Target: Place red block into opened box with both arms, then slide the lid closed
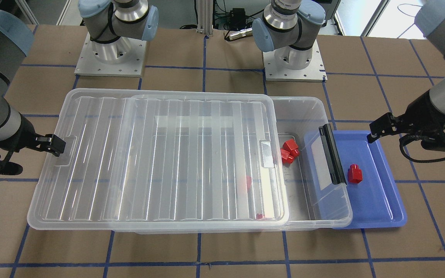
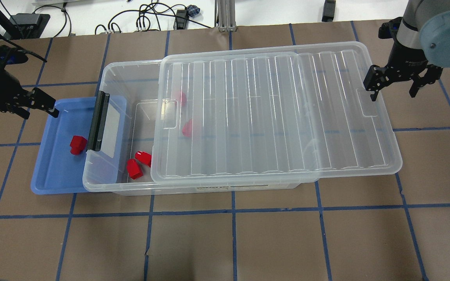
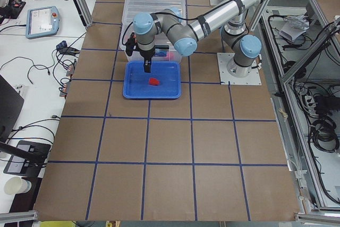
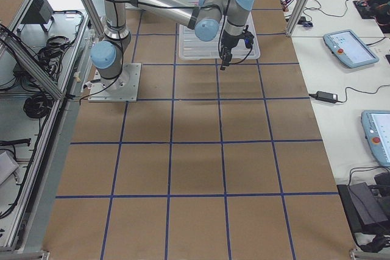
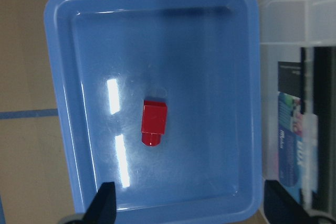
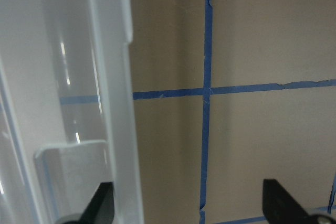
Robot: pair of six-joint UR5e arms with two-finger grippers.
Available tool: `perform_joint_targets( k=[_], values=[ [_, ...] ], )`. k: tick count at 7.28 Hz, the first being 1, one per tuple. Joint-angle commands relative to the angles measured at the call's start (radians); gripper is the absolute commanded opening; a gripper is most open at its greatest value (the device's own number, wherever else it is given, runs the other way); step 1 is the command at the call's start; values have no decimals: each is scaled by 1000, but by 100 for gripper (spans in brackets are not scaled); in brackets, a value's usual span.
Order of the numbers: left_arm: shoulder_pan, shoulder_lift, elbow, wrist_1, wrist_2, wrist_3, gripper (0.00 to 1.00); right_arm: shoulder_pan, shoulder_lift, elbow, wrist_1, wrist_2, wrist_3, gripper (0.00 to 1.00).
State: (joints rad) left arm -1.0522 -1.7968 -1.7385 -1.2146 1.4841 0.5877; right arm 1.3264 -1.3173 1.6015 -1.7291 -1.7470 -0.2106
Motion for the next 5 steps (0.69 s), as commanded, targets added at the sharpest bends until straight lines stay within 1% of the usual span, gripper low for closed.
perform_joint_targets(
  k=[1, 2, 3, 5],
  values=[
    [9, -61, -62, 121, 1, 87, 100, -45, 1, -2, -3, 0, -65, 100],
    [6, -90, -81, 168, 7, 104, 100, -55, 1, -2, -3, -2, -67, 100],
    [5, -110, -111, 181, -1, 101, 100, -73, 0, -2, -1, -2, -69, 100],
    [-11, -130, -153, 248, 2, 115, 100, -79, 3, -3, -6, -2, -142, 100]
  ],
)
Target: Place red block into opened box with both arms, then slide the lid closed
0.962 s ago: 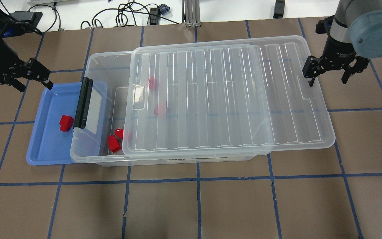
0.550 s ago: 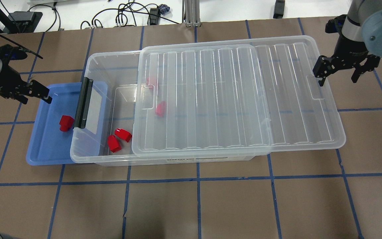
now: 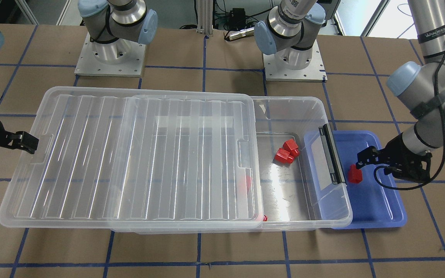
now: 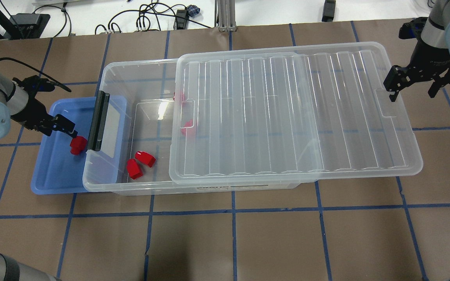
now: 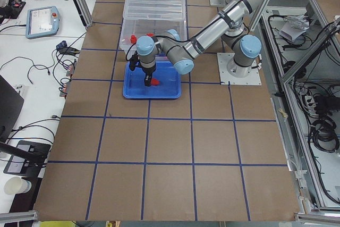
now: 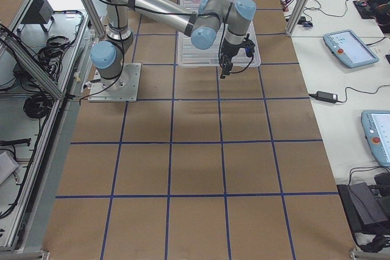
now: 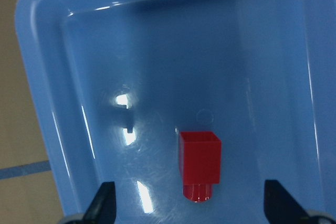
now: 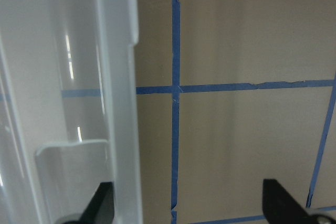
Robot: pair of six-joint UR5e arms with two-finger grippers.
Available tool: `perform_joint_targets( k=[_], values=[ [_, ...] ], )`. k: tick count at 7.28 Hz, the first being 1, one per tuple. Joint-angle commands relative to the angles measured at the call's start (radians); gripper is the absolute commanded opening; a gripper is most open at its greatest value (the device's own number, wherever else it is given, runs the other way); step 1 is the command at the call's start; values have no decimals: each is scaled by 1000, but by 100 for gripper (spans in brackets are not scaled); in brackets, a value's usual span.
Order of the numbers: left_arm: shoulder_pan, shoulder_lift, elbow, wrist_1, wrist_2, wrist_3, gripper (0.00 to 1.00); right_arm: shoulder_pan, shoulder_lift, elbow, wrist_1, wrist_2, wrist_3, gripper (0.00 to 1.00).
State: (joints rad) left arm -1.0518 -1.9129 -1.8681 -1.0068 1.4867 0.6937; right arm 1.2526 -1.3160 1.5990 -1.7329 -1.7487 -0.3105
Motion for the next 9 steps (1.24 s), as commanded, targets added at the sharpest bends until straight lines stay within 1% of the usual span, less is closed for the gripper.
perform_joint_targets(
  k=[1, 2, 3, 4, 5, 7, 8, 9],
  values=[
    [-16, -34, -28, 59, -3, 10, 100, -7, -2, -1, -1, 0, -42, 100],
    [-16, -43, -31, 60, -3, 12, 100, -15, 3, -1, -2, 0, -45, 100],
    [-16, -51, -34, 60, 4, 15, 94, -22, 0, 1, -7, -2, -45, 100],
    [-16, -57, -34, 60, 7, 15, 79, -22, 1, 1, -7, -2, -45, 100],
    [-16, -58, -33, 60, 9, 18, 57, -22, -6, 3, -5, -2, -44, 100],
    [-17, -55, -28, 63, 9, 52, 23, -21, -8, 1, -5, -2, -44, 100],
    [-26, -35, -5, 63, 12, 46, 19, -21, -9, -1, -5, -2, -44, 100],
    [-36, -5, 62, 12, 15, 47, 19, -21, -11, -1, -4, 0, -44, 100]
  ],
)
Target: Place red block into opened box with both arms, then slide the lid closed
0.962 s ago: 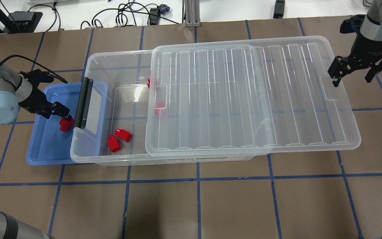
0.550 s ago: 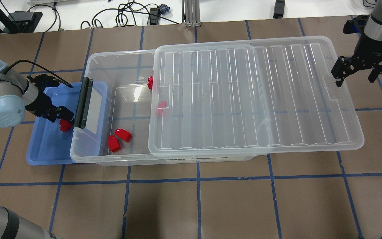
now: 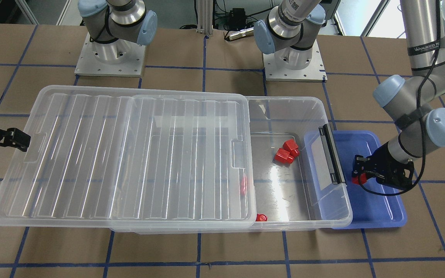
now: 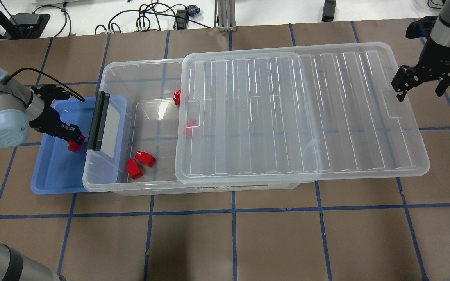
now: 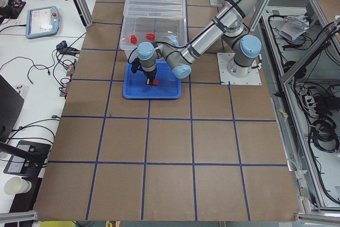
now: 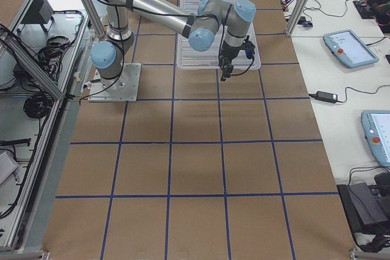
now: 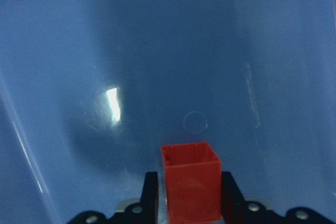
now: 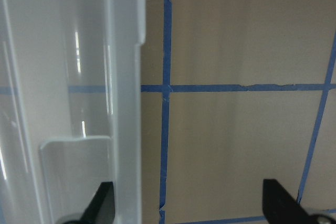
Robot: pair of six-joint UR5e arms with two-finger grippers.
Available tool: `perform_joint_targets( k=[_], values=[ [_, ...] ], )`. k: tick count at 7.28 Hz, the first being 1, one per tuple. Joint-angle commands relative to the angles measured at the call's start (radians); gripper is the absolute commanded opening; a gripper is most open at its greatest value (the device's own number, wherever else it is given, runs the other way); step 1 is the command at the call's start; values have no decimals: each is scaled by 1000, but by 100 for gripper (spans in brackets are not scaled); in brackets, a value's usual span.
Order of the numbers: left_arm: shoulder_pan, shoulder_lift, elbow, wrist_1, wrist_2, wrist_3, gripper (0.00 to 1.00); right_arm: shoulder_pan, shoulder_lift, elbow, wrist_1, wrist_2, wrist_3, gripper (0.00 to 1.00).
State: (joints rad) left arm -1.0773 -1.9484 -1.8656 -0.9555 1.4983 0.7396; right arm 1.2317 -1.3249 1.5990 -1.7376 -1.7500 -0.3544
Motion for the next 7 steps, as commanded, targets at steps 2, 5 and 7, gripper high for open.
perform_joint_targets(
  k=[2, 5, 7],
  values=[
    [-59, 103, 268, -390, 22, -20, 19, 0, -7, -33, 13, 7, 8, 100],
    [-207, 192, 382, -606, 36, -247, 19, 14, -28, -169, 171, 17, 17, 100],
    [-402, 201, 350, -596, 31, -532, 19, 15, -28, -206, 193, 15, 18, 100]
  ],
)
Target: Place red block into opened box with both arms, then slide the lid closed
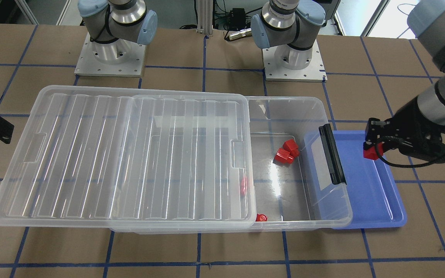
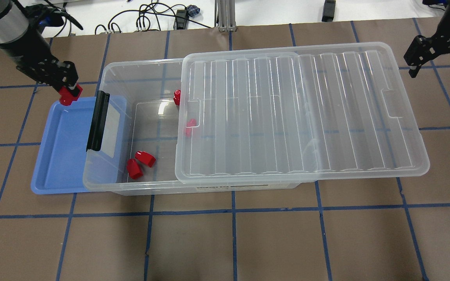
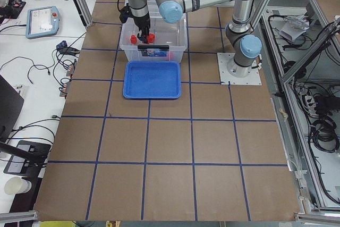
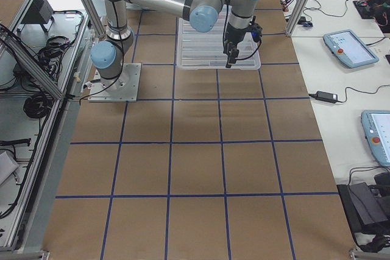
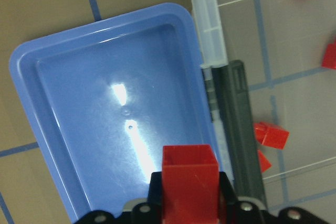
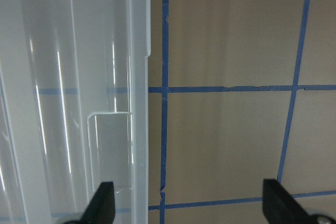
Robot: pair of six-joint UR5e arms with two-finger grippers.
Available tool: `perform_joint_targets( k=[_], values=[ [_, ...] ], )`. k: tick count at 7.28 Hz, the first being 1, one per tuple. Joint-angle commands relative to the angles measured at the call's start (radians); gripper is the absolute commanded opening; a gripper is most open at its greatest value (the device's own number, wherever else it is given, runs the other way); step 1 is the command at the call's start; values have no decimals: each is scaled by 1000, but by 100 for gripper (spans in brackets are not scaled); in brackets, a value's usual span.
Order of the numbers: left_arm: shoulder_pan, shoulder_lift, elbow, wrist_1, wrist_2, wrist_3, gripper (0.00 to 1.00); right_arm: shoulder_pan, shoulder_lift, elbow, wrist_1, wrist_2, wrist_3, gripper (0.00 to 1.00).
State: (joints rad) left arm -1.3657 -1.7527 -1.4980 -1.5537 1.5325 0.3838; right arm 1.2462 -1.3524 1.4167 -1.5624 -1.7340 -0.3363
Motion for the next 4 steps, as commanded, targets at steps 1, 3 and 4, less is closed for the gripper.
perform_joint_targets(
  k=[1, 3, 4],
  values=[
    [-172, -14, -54, 53, -3, -294, 19, 1, 1, -21, 31, 2, -3, 100],
    [-181, -33, -185, 280, -5, -347, 19, -1, 1, -28, 32, 31, -3, 100],
    [-181, -50, -249, 432, -2, -364, 19, -1, 1, -30, 30, 30, -1, 100]
  ],
)
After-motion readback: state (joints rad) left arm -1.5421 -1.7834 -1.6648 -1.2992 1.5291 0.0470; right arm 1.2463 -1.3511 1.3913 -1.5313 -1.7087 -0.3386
